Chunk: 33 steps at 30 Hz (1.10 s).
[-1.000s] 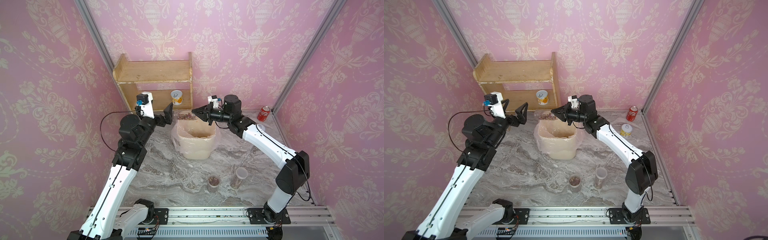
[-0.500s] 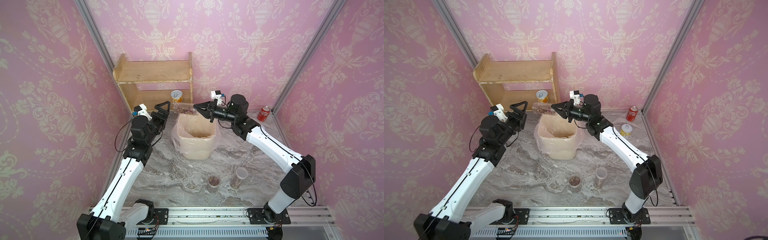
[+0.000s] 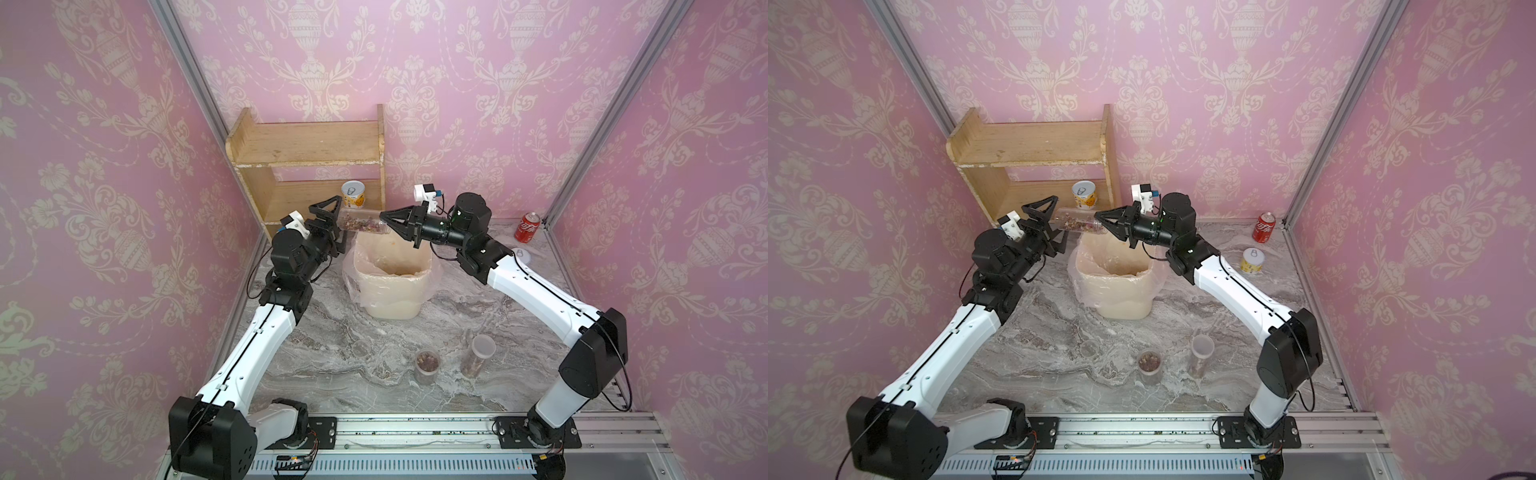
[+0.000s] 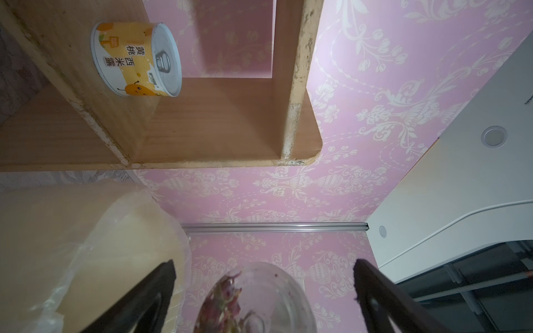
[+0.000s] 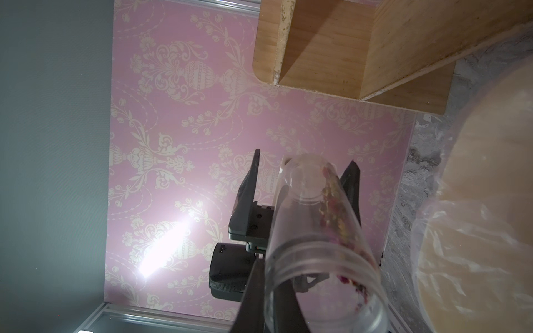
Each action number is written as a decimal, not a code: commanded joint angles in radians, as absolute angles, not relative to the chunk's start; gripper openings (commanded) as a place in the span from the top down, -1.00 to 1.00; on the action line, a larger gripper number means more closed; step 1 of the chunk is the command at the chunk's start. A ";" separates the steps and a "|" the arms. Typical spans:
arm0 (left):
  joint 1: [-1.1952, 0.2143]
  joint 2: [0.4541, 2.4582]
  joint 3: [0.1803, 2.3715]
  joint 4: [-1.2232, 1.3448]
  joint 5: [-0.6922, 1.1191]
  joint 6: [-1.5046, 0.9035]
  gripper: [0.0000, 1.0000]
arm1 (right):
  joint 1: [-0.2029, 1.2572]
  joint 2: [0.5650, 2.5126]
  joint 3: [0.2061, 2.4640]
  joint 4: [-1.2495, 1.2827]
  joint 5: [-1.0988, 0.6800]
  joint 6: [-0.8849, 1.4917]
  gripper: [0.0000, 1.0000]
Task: Empty the moldy dried flower tea in the jars
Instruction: Pour the moldy dried flower tea into the trash bin.
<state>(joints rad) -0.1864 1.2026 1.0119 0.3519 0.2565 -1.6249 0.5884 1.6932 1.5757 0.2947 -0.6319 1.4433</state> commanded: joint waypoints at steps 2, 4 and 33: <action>-0.198 1.225 1.020 0.398 0.275 -1.657 -0.87 | 0.601 1.721 1.609 0.348 -0.628 1.458 1.00; -0.203 1.231 1.012 0.419 0.272 -1.668 -0.72 | 0.603 1.727 1.612 0.350 -0.623 1.457 1.00; -0.234 1.241 1.003 0.443 0.231 -1.594 0.42 | 0.592 1.751 1.611 0.314 -0.610 1.425 0.01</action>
